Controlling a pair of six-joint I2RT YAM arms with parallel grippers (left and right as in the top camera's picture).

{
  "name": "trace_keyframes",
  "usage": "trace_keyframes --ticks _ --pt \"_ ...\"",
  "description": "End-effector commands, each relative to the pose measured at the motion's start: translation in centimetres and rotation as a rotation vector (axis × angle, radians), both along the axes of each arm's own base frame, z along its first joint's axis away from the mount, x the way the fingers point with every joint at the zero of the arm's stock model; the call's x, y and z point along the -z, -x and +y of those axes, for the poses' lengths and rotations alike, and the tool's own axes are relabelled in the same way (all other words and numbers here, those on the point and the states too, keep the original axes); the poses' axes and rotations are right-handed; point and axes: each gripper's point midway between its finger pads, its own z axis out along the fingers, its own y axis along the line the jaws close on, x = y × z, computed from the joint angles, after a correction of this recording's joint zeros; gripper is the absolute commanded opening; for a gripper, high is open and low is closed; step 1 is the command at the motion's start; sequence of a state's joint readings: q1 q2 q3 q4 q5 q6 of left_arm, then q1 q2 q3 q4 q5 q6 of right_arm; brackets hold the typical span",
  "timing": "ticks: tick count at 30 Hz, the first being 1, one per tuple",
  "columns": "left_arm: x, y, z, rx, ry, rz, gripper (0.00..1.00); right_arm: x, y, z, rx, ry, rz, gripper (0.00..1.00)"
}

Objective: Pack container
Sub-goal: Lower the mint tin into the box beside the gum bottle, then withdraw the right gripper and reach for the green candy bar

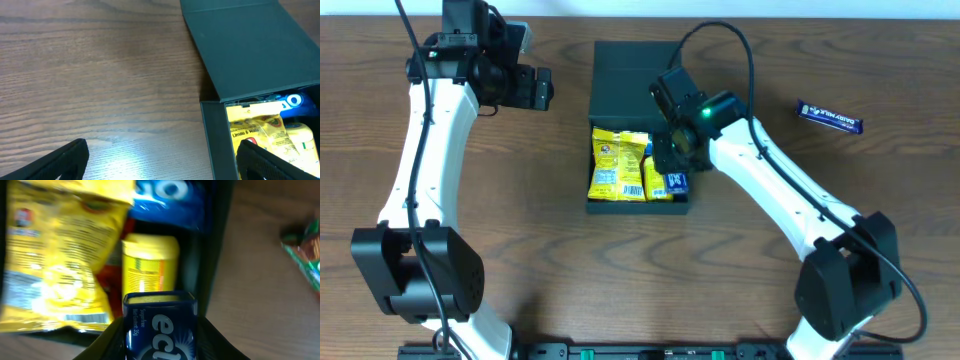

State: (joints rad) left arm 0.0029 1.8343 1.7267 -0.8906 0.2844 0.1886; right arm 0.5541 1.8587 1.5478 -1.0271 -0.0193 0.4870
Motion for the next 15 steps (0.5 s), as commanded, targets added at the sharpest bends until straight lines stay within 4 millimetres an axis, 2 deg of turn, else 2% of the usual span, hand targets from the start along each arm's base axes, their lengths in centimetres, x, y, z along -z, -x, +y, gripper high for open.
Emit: trace_keyframes --ticks 1,2,3,5,7,15 --pt "-1.96 -0.16 0.22 0.006 -0.009 -0.05 0.95 0.94 0.24 -0.04 0.033 0.017 0.01 0.04" --pt "-1.96 -0.16 0.22 0.007 -0.009 -0.05 0.95 0.94 0.19 -0.01 0.033 0.016 0.007 0.15" --pt "-1.96 -0.16 0.22 0.006 -0.009 -0.05 0.96 0.93 0.11 0.02 0.033 0.014 0.004 0.33" --pt "-1.96 -0.16 0.22 0.007 -0.009 -0.05 0.95 0.9 -0.02 0.07 0.033 0.011 -0.001 0.76" --pt "-1.95 -0.15 0.22 0.007 -0.009 -0.05 0.95 0.88 -0.08 0.12 0.033 0.009 -0.003 0.99" --pt "-1.79 0.12 0.22 0.007 -0.009 -0.037 0.96 0.65 -0.43 0.29 0.033 0.001 -0.017 0.99"
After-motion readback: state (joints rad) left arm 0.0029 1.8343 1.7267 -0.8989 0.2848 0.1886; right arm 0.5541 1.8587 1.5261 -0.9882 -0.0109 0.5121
